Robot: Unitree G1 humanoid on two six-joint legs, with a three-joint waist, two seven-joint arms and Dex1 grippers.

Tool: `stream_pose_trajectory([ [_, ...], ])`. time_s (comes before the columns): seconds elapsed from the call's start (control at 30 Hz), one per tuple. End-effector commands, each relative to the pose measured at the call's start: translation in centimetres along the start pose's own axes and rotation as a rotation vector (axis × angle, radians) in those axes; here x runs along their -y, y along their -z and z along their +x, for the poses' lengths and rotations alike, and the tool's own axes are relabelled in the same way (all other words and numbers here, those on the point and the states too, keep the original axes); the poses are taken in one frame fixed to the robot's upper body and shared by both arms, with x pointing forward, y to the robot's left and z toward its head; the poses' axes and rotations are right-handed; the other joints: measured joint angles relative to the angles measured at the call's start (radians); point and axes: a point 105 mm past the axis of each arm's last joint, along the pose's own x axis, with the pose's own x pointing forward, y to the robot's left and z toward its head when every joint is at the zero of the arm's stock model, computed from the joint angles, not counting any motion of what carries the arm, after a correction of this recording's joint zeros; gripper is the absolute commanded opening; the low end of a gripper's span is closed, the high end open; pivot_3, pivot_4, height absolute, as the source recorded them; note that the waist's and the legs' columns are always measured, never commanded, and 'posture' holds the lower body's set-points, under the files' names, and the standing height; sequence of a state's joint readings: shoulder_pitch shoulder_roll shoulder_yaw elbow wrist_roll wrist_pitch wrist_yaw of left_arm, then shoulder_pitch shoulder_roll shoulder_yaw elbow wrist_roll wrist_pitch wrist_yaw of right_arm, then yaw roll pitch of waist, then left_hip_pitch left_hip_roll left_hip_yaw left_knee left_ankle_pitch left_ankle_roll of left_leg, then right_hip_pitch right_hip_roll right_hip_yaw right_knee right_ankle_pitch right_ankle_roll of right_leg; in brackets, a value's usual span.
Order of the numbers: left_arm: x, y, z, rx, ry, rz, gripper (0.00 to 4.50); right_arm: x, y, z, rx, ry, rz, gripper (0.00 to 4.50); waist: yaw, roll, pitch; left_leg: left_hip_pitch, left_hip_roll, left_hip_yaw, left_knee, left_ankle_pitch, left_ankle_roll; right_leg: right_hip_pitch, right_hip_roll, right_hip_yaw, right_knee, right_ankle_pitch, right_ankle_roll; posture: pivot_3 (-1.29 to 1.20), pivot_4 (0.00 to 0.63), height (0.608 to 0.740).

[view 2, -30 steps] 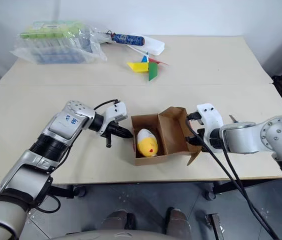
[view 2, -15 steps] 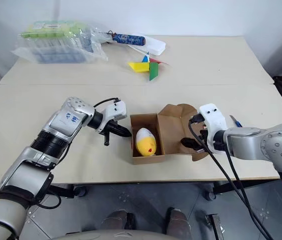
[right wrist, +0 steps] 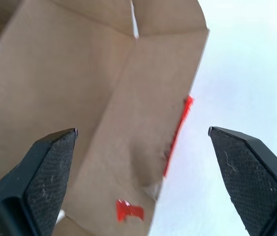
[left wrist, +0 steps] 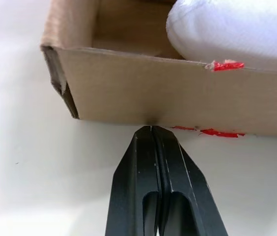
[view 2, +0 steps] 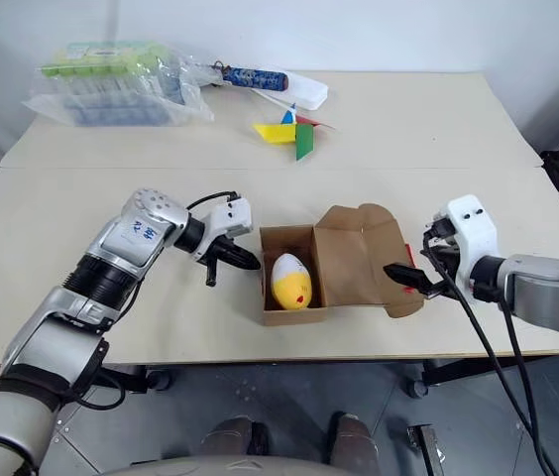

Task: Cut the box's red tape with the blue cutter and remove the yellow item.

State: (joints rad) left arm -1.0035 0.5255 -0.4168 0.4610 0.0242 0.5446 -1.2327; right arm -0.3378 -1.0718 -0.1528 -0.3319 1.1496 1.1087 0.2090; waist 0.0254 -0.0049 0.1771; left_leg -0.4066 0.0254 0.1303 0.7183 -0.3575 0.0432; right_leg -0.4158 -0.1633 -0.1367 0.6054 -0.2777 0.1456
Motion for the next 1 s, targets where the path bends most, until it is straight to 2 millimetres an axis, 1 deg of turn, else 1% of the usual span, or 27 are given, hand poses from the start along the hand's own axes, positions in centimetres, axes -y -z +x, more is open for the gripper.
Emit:
stream_pose_trajectory([
  [0.03, -1.1, -0.6, -1.6, 0.003, -0.058, 0.023, 0.00, -0.3, -2.9, -1.3, 0.152, -0.011, -0.079, 4.47, -0.001, 0.000, 0.000, 0.000, 0.000, 0.000, 0.000, 0.000, 0.000, 0.000, 0.000, 0.000, 0.000, 0.000, 0.000, 0.00, 0.150, 0.740],
  [0.13, -1.7, -0.4, -2.6, 0.005, -0.088, 0.009, 0.00, 0.2, -4.1, -3.0, 0.226, -0.024, -0.168, 4.47, 0.001, 0.000, 0.000, 0.000, 0.000, 0.001, 0.000, 0.000, 0.000, 0.000, 0.000, 0.000, 0.000, 0.000, 0.000, 0.00, 0.150, 0.740],
  [0.23, -2.3, -0.2, -3.8, 0.024, -0.122, -0.010, 0.00, 0.4, -4.6, -4.9, 0.302, -0.068, -0.249, 4.47, 0.002, 0.000, 0.000, 0.000, -0.001, 0.000, 0.000, 0.000, 0.000, 0.000, 0.000, 0.000, 0.000, 0.000, 0.001, 0.00, 0.150, 0.740],
  [0.33, -2.6, -0.5, -5.1, 0.067, -0.143, -0.011, 0.00, 0.0, -4.9, -7.2, 0.430, -0.150, -0.340, 4.47, 0.003, 0.000, 0.001, 0.000, -0.001, 0.000, -0.001, 0.000, 0.000, 0.000, 0.000, 0.000, -0.001, 0.000, 0.001, 0.00, 0.150, 0.740],
  [0.37, -2.4, -0.8, -5.5, 0.086, -0.136, -0.001, 0.00, -0.3, -5.4, -8.3, 0.526, -0.196, -0.343, 4.47, 0.003, -0.001, 0.001, 0.001, -0.001, 0.000, -0.001, 0.000, 0.000, 0.001, 0.000, 0.000, 0.000, 0.000, 0.001, 0.00, 0.150, 0.740],
  [0.4, -2.2, -1.0, -5.8, 0.104, -0.123, 0.007, 0.00, -0.5, -5.5, -9.1, 0.586, -0.234, -0.351, 4.47, 0.002, -0.001, 0.001, 0.001, -0.002, 0.000, -0.001, 0.000, 0.000, 0.001, 0.000, 0.000, -0.001, 0.000, 0.001, 0.00, 0.150, 0.740],
  [0.43, -1.9, -1.4, -6.0, 0.123, -0.113, 0.019, 0.00, -0.5, -5.2, -9.6, 0.586, -0.254, -0.369, 4.47, 0.002, -0.002, 0.001, 0.001, -0.001, -0.001, 0.000, 0.000, 0.000, 0.002, 0.000, 0.000, 0.000, 0.000, 0.001, 0.00, 0.150, 0.740],
  [0.53, -1.0, -3.4, -6.8, 0.217, -0.081, 0.067, 0.00, -0.5, -2.5, -10.3, 0.482, -0.334, -0.419, 4.47, 0.005, -0.002, 0.002, 0.002, -0.002, -0.002, 0.000, 0.000, 0.000, 0.003, 0.000, 0.000, 0.000, 0.000, 0.001, 0.00, 0.150, 0.740],
  [0.63, -0.4, -4.5, -7.2, 0.262, -0.066, 0.082, 0.00, -0.7, -1.2, -10.8, 0.446, -0.381, -0.423, 4.47, 0.003, -0.002, 0.002, 0.002, -0.002, -0.003, 0.001, 0.000, 0.000, 0.004, 0.000, 0.001, 0.000, 0.001, 0.002, 0.00, 0.150, 0.740],
  [0.67, -0.1, -5.0, -7.3, 0.273, -0.057, 0.085, 0.00, -0.9, -0.3, -11.0, 0.411, -0.414, -0.438, 4.47, 0.002, -0.002, 0.002, 0.003, -0.002, -0.003, 0.001, 0.000, 0.000, 0.004, 0.000, 0.001, 0.000, 0.001, 0.002, 0.00, 0.150, 0.740],
  [0.73, 0.2, -5.5, -7.4, 0.281, -0.047, 0.085, 0.00, -1.2, 0.8, -11.2, 0.368, -0.454, -0.458, 4.47, 0.001, -0.002, 0.002, 0.004, -0.002, -0.003, 0.001, 0.000, 0.000, 0.005, 0.000, 0.001, 0.001, 0.001, 0.002, 0.00, 0.150, 0.740],
  [0.8, 0.6, -6.7, -7.5, 0.282, -0.017, 0.033, 0.00, -1.3, 2.5, -11.9, 0.279, -0.497, -0.467, 4.47, 0.004, -0.002, 0.002, 0.004, -0.002, -0.003, 0.001, 0.000, -0.001, 0.005, 0.000, 0.001, 0.001, 0.001, 0.002, 0.00, 0.150, 0.740],
  [0.83, 0.7, -7.1, -7.4, 0.255, -0.005, 0.040, 0.18, -1.1, 2.8, -12.2, 0.270, -0.503, -0.468, 4.49, 0.003, -0.002, 0.002, 0.004, -0.002, -0.003, 0.001, 0.000, -0.001, 0.005, 0.000, 0.001, 0.001, 0.000, 0.002, 0.00, 0.150, 0.740],
  [0.9, 1.0, -7.9, -7.2, 0.232, 0.013, 0.071, 0.57, -0.9, 2.2, -12.7, 0.306, -0.505, -0.471, 4.50, 0.004, -0.003, 0.002, 0.004, -0.002, -0.003, 0.002, 0.000, 0.000, 0.006, 0.000, 0.002, 0.001, 0.000, 0.002, 0.00, 0.150, 0.740],
  [0.97, 1.4, -8.5, -6.6, 0.212, 0.041, 0.116, 1.15, -0.7, 1.8, -12.7, 0.323, -0.499, -0.485, 4.50, 0.002, -0.003, 0.002, 0.004, -0.003, -0.003, 0.002, 0.000, 0.000, 0.006, 0.000, 0.003, 0.000, 0.000, 0.002, 0.00, 0.150, 0.740],
  [1.0, 1.7, -8.8, -6.3, 0.199, 0.057, 0.141, 1.52, -0.7, 1.7, -12.7, 0.330, -0.498, -0.491, 4.50, 0.001, -0.003, 0.002, 0.005, -0.002, -0.004, 0.002, 0.000, 0.000, 0.006, 0.000, 0.004, 0.000, 0.000, 0.002, 0.00, 0.150, 0.740],
])
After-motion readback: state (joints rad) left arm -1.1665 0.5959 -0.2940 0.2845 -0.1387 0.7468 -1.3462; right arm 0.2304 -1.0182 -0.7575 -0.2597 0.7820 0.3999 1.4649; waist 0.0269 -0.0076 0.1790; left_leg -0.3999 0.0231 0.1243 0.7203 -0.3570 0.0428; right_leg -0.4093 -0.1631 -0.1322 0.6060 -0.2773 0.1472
